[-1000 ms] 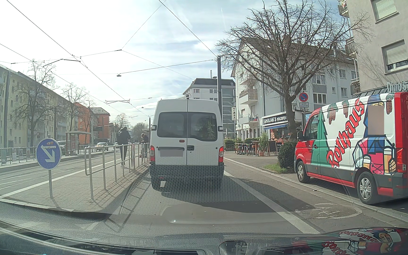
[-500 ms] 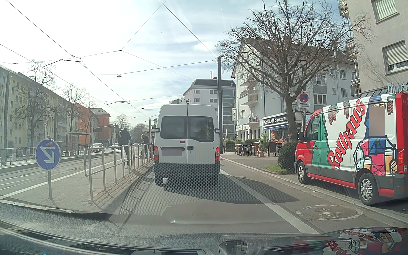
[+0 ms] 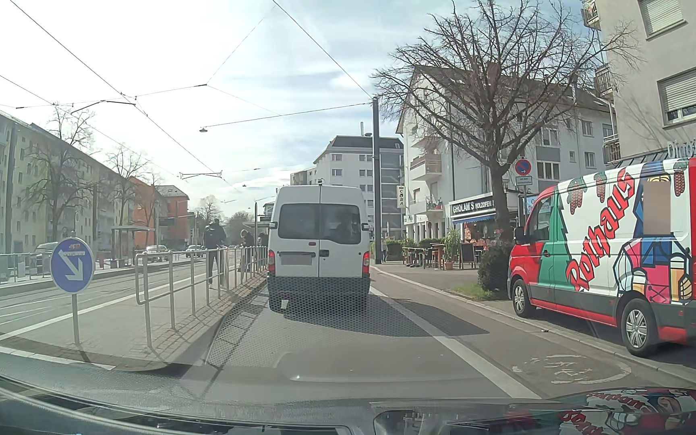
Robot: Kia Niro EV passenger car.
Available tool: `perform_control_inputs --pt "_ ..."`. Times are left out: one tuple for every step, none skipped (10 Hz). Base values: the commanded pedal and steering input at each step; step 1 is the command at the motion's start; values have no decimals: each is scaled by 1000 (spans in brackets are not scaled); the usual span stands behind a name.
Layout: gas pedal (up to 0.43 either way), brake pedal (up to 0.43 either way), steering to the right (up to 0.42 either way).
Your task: Follow the waypoints while adhering to traffic rules and regulations
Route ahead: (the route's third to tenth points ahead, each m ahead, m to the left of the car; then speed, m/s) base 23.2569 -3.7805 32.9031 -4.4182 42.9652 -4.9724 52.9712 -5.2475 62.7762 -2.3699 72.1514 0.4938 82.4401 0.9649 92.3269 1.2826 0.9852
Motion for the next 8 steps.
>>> perform_control_inputs --pt "260 0 -35" --pt "260 0 -33" --pt "260 0 -30" --pt "260 0 -30" --pt "260 0 -30" --pt "260 0 -30" --pt "260 0 -31" --pt "260 0 -34"
